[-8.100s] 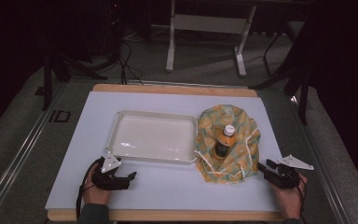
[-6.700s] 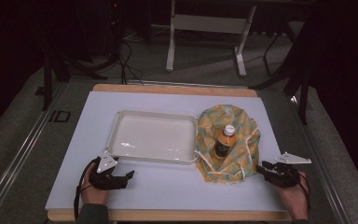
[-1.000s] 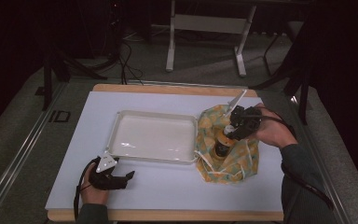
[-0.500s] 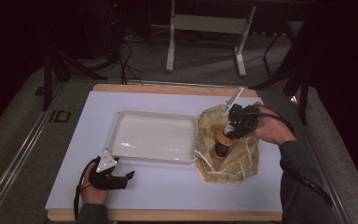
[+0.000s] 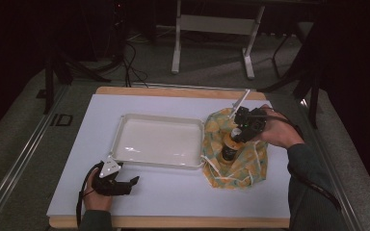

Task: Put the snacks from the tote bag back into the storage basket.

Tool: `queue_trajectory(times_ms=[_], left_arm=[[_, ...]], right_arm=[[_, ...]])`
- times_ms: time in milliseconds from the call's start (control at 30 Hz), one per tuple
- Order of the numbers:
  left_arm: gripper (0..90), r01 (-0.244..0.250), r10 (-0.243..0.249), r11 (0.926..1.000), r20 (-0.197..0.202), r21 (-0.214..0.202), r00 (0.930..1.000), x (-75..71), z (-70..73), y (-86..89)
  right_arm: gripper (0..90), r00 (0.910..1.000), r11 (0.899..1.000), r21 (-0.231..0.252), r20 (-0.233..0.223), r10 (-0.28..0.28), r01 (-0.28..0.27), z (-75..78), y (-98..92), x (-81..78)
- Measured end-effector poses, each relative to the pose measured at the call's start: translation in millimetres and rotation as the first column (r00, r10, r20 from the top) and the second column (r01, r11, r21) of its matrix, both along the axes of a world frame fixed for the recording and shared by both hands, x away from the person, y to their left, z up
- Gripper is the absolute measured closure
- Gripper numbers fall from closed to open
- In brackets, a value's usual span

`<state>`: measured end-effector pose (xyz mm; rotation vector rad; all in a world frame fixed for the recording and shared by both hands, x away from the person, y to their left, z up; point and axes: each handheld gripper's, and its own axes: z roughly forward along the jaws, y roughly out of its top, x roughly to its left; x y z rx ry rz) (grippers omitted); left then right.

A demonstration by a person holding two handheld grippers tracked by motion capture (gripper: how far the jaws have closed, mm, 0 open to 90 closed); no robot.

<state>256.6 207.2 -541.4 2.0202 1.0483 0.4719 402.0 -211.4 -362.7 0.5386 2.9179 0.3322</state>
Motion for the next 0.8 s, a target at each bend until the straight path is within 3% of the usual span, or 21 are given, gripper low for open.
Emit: queue_trajectory(times_ms=[200,800], left_arm=[[18.7,0.001,-0.001,1.0,-0.001,-0.001,1.0,0.0,0.1,0.1],[18.7,0.001,-0.001,1.0,0.0,0.0,1.0,-0.1,0.1,0.1]], right_arm=[[58.1,1.0,1.0,0.003,-0.002,0.002,-0.002,2.3,1.5,1.7],[58.8,1.0,1.0,-0.018,-0.007,-0.001,0.001,4.4,1.1,-3.3]])
